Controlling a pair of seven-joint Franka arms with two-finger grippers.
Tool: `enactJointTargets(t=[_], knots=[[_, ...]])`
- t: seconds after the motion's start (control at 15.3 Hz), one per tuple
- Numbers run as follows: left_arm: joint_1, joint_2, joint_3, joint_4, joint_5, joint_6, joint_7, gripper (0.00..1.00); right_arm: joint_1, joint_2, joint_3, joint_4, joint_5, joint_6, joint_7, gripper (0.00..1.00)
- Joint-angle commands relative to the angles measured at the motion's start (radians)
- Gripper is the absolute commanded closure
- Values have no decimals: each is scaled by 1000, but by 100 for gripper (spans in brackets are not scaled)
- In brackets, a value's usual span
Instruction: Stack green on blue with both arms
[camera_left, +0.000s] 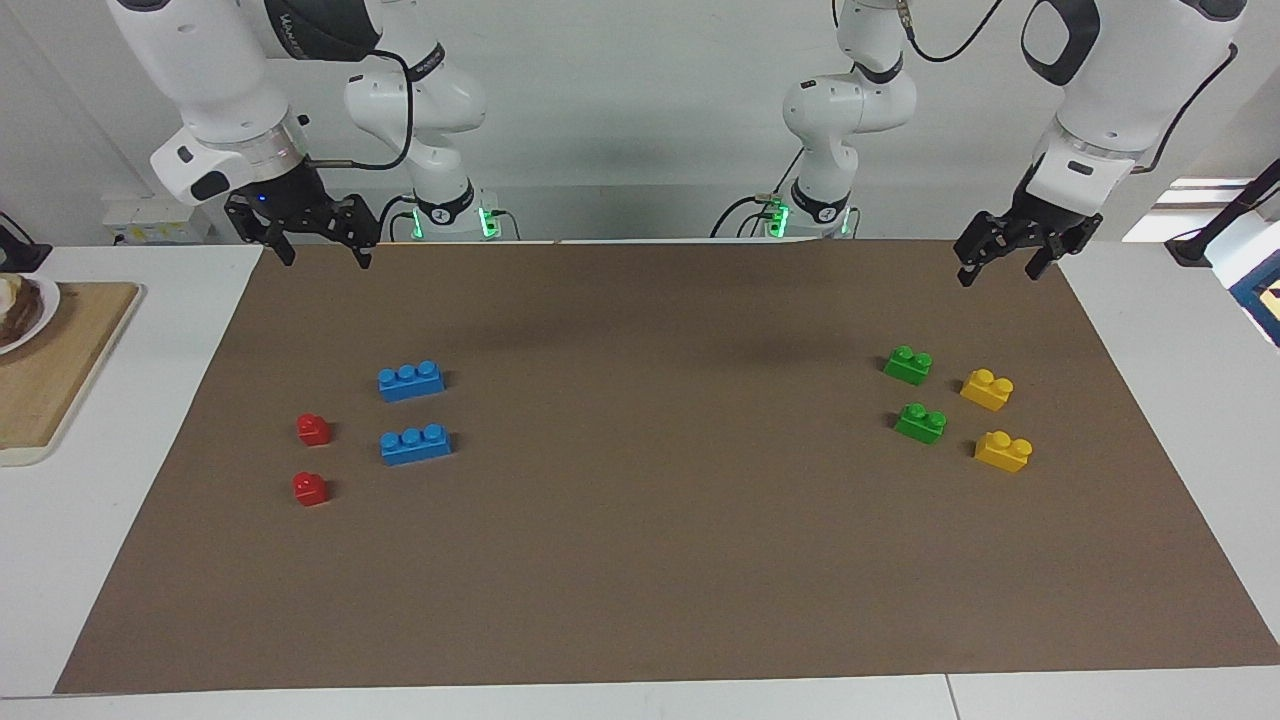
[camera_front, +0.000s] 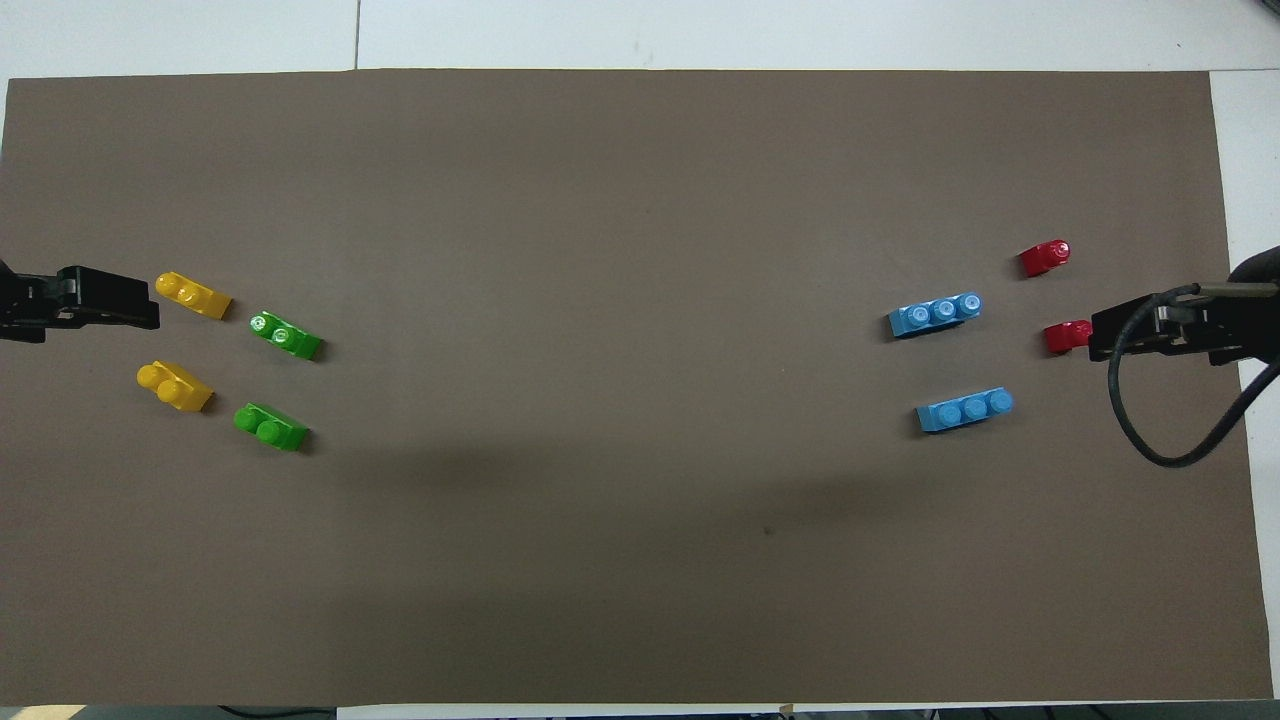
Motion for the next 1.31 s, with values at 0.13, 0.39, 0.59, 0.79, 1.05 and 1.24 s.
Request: enactJointTargets(t=[0.13,0.39,0.59,0.79,1.05,1.24], knots=[[-8,-4,6,6,9,-8,-7,0,-3,-26,4,-28,0,13,9,0],[-3,-5,6,4,9,-10,-6,0,-6,-26,6,-31,0,20,2,0],[-5,-5,6,4,9,-8,-7,0,-5,-26,4,-31,0,19,6,0],[-6,-5,5,3,9,-10,-9,0,-5,-26,4,-29,0,25,15,0],[-8,-5,6,3,9,-10,-10,0,-5,-25,4,-29,0,28,21,0],[-3,-5,6,3,9,-11,-9,0,-6,-21,6,-31,1,73,158,0]])
